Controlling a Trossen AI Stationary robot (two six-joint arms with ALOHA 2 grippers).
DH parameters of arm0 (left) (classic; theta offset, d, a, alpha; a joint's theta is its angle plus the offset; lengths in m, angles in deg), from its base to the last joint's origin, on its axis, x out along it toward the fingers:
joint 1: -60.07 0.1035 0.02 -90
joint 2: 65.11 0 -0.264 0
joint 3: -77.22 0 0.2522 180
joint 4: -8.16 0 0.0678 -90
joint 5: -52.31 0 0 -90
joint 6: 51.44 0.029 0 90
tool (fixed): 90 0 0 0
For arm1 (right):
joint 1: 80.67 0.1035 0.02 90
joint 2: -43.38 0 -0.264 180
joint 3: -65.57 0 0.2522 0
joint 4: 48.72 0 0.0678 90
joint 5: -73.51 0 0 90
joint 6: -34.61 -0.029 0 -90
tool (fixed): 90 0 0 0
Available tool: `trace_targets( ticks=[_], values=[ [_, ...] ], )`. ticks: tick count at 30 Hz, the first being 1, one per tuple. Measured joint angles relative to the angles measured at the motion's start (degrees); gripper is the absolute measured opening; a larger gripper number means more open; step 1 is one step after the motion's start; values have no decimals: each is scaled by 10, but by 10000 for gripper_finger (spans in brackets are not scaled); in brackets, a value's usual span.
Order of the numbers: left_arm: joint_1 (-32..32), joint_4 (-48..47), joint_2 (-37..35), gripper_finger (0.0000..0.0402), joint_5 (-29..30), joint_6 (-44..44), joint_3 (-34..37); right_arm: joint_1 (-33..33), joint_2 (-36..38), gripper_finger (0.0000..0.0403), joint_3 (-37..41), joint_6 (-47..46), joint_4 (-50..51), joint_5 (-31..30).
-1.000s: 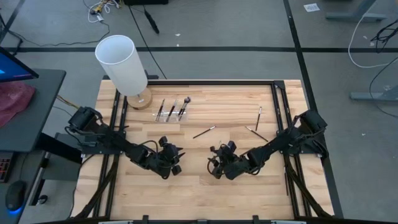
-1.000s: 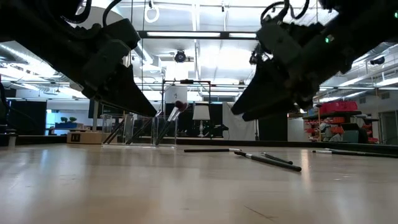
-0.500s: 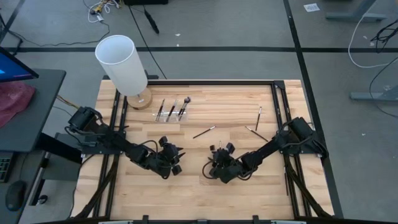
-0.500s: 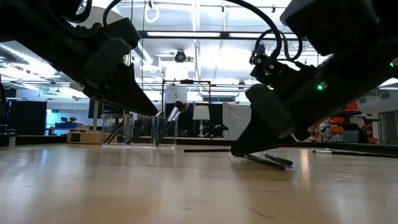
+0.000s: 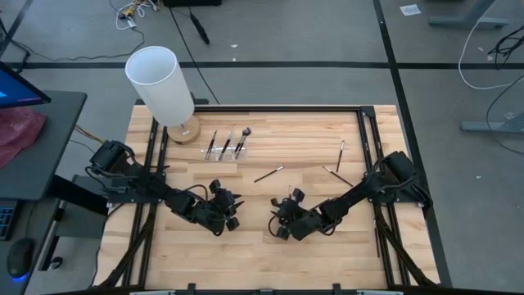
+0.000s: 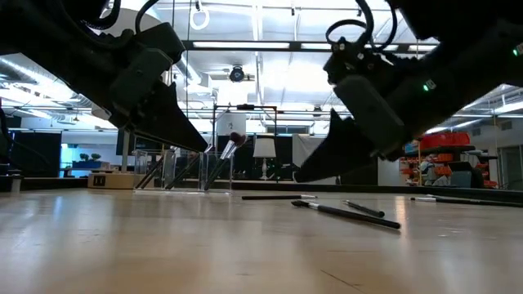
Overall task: Put items in baskets/containers
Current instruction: Put the brow brush into the transparent organizer
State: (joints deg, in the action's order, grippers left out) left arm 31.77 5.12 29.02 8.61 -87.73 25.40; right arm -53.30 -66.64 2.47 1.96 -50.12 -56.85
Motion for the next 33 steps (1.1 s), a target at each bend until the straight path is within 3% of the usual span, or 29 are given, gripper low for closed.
trace_targets(
  ticks=[9, 16, 33],
  values=[
    [0, 2, 0, 110, 0, 1, 0, 0, 2, 161, 0, -49, 17, 5],
    [0, 3, 0, 110, 0, 0, 0, 1, -18, 156, 0, -74, 37, 16],
    [0, 7, 0, 110, 0, -1, 0, 0, -65, 11, -3, -22, 31, 14]
  ],
)
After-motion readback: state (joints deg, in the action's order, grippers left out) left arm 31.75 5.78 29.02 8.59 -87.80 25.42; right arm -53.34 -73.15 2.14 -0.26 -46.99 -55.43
